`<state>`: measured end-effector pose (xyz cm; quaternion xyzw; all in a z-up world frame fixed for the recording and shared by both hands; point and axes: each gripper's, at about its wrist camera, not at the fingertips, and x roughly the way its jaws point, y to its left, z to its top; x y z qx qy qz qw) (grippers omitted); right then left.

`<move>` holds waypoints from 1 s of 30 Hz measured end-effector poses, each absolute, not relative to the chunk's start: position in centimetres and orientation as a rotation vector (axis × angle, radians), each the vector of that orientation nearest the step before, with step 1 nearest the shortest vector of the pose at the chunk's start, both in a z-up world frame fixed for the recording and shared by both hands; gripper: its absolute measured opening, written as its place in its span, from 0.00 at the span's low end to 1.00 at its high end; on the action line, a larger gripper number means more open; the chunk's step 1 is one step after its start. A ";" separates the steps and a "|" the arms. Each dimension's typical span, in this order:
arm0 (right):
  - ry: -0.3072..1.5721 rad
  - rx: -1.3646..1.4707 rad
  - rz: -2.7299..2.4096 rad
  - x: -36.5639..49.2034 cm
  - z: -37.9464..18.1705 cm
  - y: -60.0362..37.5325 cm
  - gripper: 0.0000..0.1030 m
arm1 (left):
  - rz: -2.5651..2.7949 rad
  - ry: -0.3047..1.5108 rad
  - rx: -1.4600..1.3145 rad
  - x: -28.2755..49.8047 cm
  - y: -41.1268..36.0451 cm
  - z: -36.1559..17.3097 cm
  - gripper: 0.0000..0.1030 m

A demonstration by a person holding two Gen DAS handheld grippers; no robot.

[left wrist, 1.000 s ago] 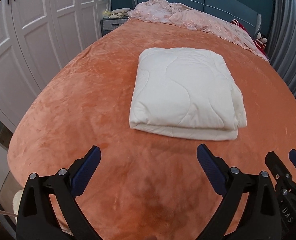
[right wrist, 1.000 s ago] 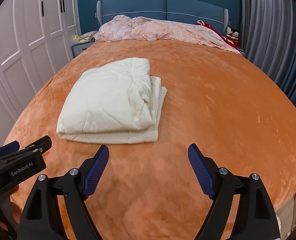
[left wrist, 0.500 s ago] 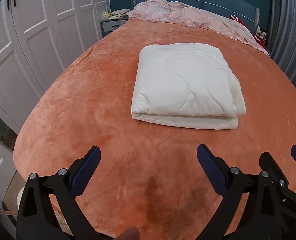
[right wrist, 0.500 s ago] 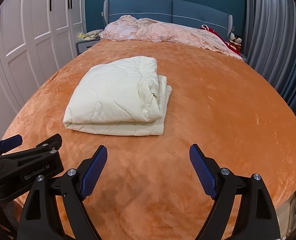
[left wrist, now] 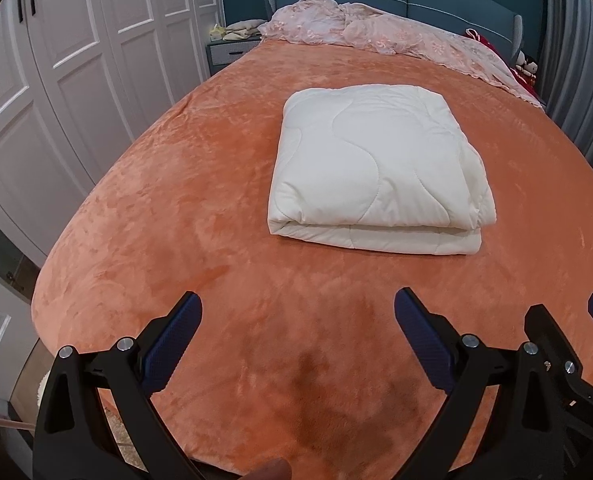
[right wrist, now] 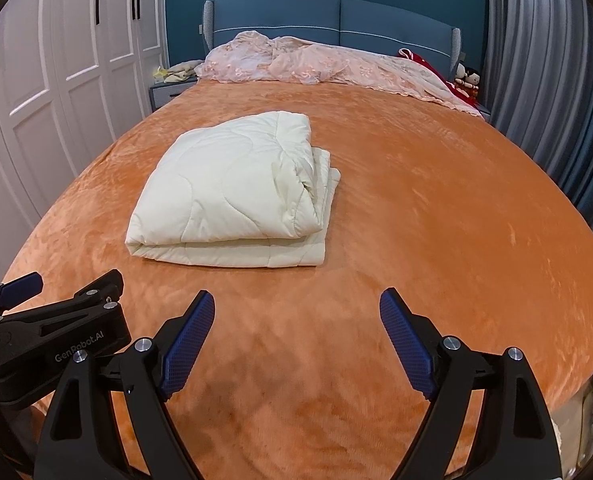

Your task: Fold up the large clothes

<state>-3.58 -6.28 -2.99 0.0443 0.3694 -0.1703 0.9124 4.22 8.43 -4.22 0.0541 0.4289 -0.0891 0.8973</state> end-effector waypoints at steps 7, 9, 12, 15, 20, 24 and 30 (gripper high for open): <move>0.761 0.092 -0.353 -3.7 -3.0 -6.2 0.80 | -0.180 0.888 0.117 4.1 8.5 -4.2 0.92; 0.761 0.094 -0.351 -3.7 -3.0 -6.3 0.80 | -0.180 0.886 0.116 4.1 8.5 -4.2 0.92; 0.761 0.092 -0.352 -3.7 -3.0 -6.4 0.80 | -0.179 0.883 0.120 4.0 8.5 -4.2 0.92; 0.762 0.093 -0.352 -3.7 -3.0 -6.4 0.80 | -0.179 0.883 0.119 4.0 8.5 -4.2 0.92; 0.762 0.093 -0.351 -3.8 -3.0 -6.5 0.80 | -0.177 0.882 0.120 4.0 8.5 -4.3 0.92; 0.762 0.093 -0.351 -3.7 -3.0 -6.5 0.80 | -0.177 0.883 0.121 4.0 8.5 -4.3 0.92; 0.762 0.093 -0.351 -3.7 -3.0 -6.6 0.80 | -0.176 0.883 0.123 4.0 8.5 -4.3 0.92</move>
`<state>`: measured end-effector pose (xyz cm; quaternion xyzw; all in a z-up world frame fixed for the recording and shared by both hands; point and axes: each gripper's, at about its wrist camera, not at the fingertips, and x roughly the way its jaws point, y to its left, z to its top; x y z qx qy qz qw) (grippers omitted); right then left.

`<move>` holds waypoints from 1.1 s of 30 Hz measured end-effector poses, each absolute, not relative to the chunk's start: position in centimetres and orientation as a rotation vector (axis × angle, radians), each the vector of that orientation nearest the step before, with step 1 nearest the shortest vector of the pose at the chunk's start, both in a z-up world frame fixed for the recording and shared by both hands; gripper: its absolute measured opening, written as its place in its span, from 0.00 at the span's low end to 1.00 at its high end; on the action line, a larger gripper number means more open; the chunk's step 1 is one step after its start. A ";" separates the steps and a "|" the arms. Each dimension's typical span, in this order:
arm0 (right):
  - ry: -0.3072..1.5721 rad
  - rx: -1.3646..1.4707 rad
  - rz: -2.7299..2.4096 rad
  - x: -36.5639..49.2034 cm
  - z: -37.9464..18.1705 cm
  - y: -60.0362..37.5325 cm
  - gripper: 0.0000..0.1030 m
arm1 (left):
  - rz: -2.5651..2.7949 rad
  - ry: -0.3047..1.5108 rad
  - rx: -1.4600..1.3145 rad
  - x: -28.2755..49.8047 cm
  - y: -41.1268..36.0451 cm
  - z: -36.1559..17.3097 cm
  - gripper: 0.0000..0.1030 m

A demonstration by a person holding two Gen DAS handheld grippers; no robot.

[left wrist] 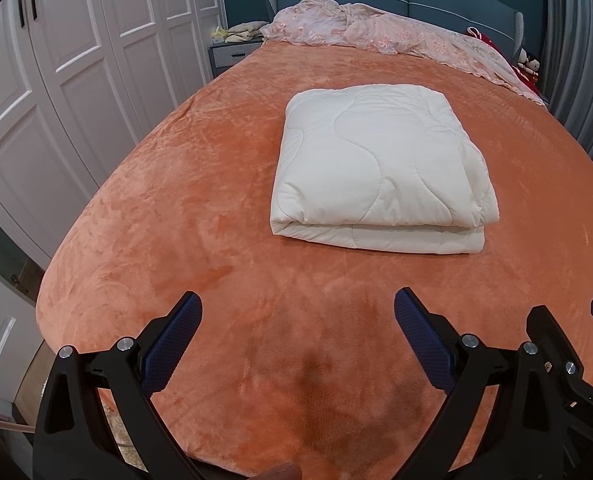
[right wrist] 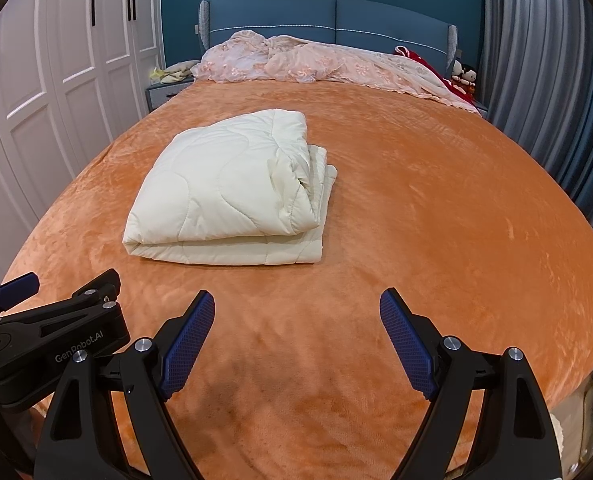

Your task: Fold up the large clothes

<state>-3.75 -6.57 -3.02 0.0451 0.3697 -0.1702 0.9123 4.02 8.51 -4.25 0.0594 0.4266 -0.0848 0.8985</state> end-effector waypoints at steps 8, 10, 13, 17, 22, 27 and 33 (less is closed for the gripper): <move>0.764 0.095 -0.354 -4.0 -3.1 -6.5 0.81 | -0.175 0.886 0.124 4.1 8.5 -4.3 0.92; 0.764 0.096 -0.352 -3.9 -3.1 -6.6 0.81 | -0.175 0.888 0.124 4.1 8.6 -4.3 0.92; 0.766 0.099 -0.354 -4.2 -3.2 -6.5 0.81 | -0.169 0.887 0.127 4.2 8.7 -4.3 0.91; 0.769 0.100 -0.354 -4.2 -3.2 -6.6 0.81 | -0.168 0.893 0.125 4.3 8.6 -4.6 0.90; 0.773 0.103 -0.357 -4.4 -3.4 -6.4 0.81 | -0.169 0.887 0.136 4.3 8.7 -4.7 0.87; 0.777 0.111 -0.363 -4.1 -3.6 -6.4 0.81 | -0.173 0.884 0.141 4.1 8.6 -4.7 0.85; 0.781 0.110 -0.367 -4.1 -3.7 -6.2 0.81 | -0.163 0.878 0.150 4.1 8.5 -4.8 0.84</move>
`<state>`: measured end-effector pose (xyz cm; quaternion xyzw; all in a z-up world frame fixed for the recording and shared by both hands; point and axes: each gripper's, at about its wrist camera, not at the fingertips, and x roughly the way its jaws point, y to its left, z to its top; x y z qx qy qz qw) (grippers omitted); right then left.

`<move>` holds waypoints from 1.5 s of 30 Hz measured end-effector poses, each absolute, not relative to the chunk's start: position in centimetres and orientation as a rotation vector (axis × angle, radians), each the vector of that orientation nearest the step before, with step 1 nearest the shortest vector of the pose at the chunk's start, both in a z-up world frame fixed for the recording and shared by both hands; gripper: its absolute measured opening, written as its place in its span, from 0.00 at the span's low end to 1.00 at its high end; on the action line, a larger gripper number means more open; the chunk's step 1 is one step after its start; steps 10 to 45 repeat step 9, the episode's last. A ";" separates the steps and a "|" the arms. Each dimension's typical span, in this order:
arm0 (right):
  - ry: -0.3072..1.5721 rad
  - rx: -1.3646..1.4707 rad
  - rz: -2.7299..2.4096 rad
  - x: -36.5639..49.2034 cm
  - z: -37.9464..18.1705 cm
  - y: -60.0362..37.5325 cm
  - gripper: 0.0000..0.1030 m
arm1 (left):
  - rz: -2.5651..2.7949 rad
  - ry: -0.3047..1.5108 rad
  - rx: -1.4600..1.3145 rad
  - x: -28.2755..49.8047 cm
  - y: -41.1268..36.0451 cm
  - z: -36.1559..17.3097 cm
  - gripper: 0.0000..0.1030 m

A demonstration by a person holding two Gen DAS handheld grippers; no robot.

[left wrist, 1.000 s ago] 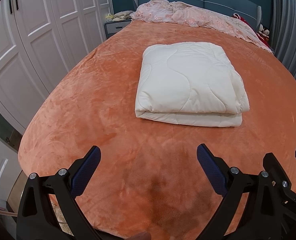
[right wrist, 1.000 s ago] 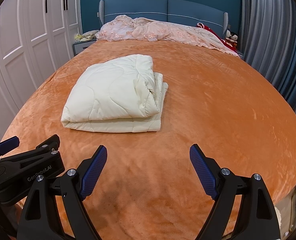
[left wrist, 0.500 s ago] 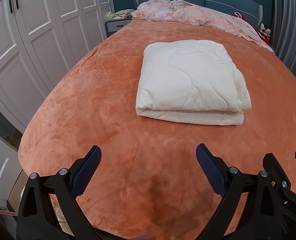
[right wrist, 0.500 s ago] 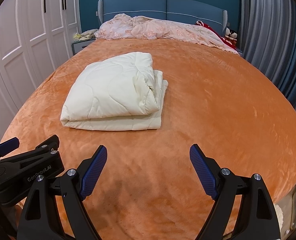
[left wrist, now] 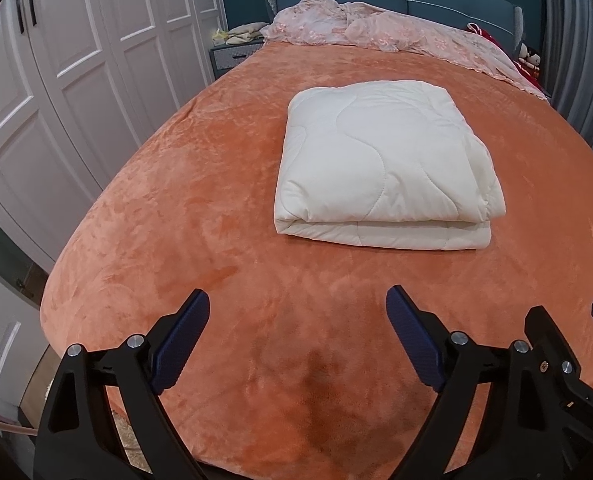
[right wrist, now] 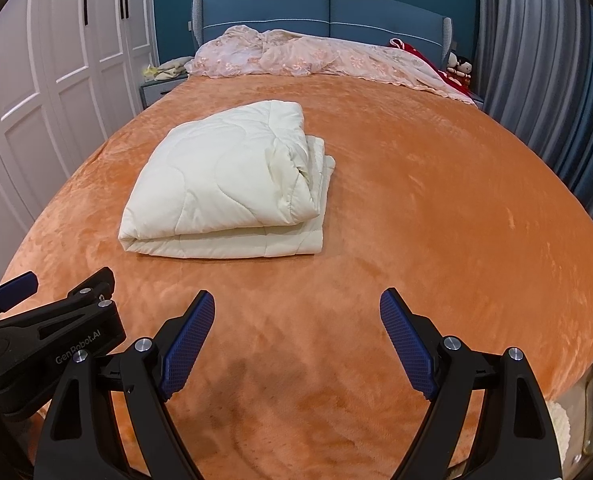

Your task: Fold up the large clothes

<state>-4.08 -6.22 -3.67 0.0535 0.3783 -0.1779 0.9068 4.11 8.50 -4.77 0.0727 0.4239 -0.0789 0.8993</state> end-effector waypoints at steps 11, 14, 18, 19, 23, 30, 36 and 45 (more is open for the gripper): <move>0.787 0.109 -0.370 -3.8 -3.8 -5.8 0.81 | -0.173 0.895 0.142 4.4 8.7 -5.0 0.79; 0.787 0.109 -0.370 -3.8 -3.8 -5.8 0.81 | -0.173 0.895 0.142 4.4 8.7 -5.0 0.79; 0.787 0.109 -0.370 -3.8 -3.8 -5.8 0.81 | -0.173 0.895 0.142 4.4 8.7 -5.0 0.79; 0.787 0.109 -0.370 -3.8 -3.8 -5.8 0.81 | -0.173 0.895 0.142 4.4 8.7 -5.0 0.79; 0.787 0.109 -0.370 -3.8 -3.8 -5.8 0.81 | -0.173 0.895 0.142 4.4 8.7 -5.0 0.79; 0.787 0.109 -0.370 -3.8 -3.8 -5.8 0.81 | -0.173 0.895 0.142 4.4 8.7 -5.0 0.79; 0.787 0.109 -0.370 -3.8 -3.8 -5.8 0.81 | -0.173 0.895 0.142 4.4 8.7 -5.0 0.79; 0.787 0.109 -0.370 -3.8 -3.8 -5.8 0.81 | -0.173 0.895 0.142 4.4 8.7 -5.0 0.79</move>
